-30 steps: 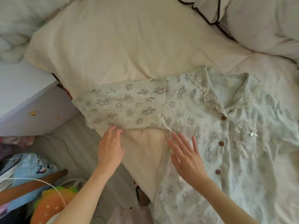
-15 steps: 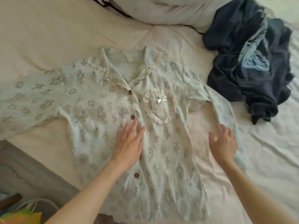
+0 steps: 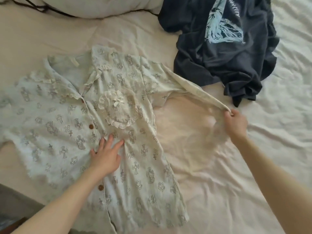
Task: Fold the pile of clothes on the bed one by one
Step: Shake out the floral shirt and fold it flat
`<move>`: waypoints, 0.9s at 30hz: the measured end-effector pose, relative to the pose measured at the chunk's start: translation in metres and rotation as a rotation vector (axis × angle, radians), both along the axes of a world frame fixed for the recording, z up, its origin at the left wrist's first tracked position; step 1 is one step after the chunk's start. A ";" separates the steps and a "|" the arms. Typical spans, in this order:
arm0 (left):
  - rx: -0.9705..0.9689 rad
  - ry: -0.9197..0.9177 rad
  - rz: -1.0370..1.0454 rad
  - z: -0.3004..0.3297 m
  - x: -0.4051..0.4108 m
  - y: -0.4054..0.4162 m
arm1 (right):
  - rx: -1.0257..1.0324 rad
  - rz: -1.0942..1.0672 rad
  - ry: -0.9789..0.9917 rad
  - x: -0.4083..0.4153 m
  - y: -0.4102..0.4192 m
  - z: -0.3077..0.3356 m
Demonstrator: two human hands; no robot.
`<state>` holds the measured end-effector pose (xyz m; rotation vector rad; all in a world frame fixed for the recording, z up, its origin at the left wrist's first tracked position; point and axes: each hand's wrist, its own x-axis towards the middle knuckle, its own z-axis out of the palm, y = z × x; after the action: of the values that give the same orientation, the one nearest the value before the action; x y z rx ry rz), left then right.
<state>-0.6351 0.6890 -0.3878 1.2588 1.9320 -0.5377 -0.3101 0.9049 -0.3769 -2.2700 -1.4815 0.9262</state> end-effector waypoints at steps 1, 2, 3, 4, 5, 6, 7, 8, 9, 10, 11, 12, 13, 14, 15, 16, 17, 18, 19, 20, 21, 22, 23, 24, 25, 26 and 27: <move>-0.001 0.005 0.017 0.004 0.002 0.004 | -0.030 -0.163 0.149 0.006 0.014 0.009; 0.004 0.022 0.027 0.008 0.005 0.008 | -0.051 -0.303 0.292 0.011 0.028 0.019; 0.017 0.051 0.031 0.012 0.009 0.013 | -0.069 -0.408 0.414 0.016 0.041 0.029; 0.037 0.088 0.036 0.016 0.013 0.017 | -0.086 -0.466 0.515 0.021 0.053 0.037; 0.067 0.124 0.045 0.020 0.018 0.022 | -0.116 -0.489 0.623 0.024 0.063 0.046; 0.117 0.151 0.054 0.023 0.023 0.027 | -0.160 -0.483 0.724 0.025 0.072 0.054; 0.182 0.164 0.057 0.025 0.029 0.033 | -0.204 -0.453 0.814 0.024 0.079 0.062; 0.252 0.163 0.052 0.027 0.034 0.039 | -0.236 -0.412 0.883 0.024 0.085 0.068; 0.316 0.151 0.039 0.028 0.040 0.048 | -0.245 -0.371 0.938 0.022 0.092 0.075; 0.372 0.136 0.025 0.028 0.045 0.057 | -0.226 -0.330 0.952 0.020 0.101 0.080; 0.424 0.124 0.014 0.029 0.050 0.068 | -0.180 -0.285 0.932 0.017 0.109 0.084; 0.472 0.115 0.005 0.029 0.055 0.079 | -0.145 -0.263 0.897 0.013 0.120 0.086; 0.513 0.105 -0.008 0.029 0.060 0.091 | -0.116 -0.264 0.839 0.011 0.130 0.086; 0.540 0.093 -0.027 0.029 0.065 0.102 | -0.102 -0.258 0.718 0.011 0.141 0.084; 0.551 0.075 -0.049 0.029 0.069 0.113 | -0.094 -0.219 0.529 0.012 0.150 0.079; 0.551 0.050 -0.072 0.029 0.074 0.123 | -0.067 -0.180 0.324 0.015 0.155 0.073; 0.544 0.020 -0.094 0.027 0.079 0.132 | -0.021 -0.155 0.165 0.018 0.156 0.065; 0.536 -0.011 -0.117 0.025 0.083 0.139 | 0.032 -0.153 0.056 0.022 0.152 0.057; 0.528 -0.039 -0.142 0.023 0.087 0.147 | 0.093 -0.169 -0.020 0.024 0.144 0.049; 0.518 -0.060 -0.170 0.021 0.091 0.153 | 0.170 -0.175 -0.067 0.026 0.134 0.041; 0.505 -0.074 -0.195 0.019 0.095 0.160 | 0.236 -0.152 -0.090 0.025 0.122 0.033; 0.489 -0.083 -0.212 0.017 0.097 0.167 | 0.286 -0.108 -0.089 0.021 0.111 0.026; 0.473 -0.089 -0.221 0.015 0.099 0.172 | 0.320 -0.044 -0.112 0.017 0.101 0.019; 0.460 -0.091 -0.230 0.013 0.100 0.178 | 0.336 0.022 -0.171 0.013 0.094 0.014; 0.446 -0.092 -0.246 0.011 0.102 0.184 | 0.331 0.081 -0.246 0.011 0.091 0.008; 0.423 -0.095 -0.262 0.008 0.103 0.188 | 0.310 0.129 -0.308 0.012 0.092 0.004; 0.387 -0.104 -0.272 0.005 0.103 0.190 | 0.277 0.147 -0.340 0.015 0.097 0.001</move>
<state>-0.5317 0.8794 -0.3826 1.7754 1.8425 -0.2265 -0.2954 1.0015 -0.3760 -2.2101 -1.8077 0.3457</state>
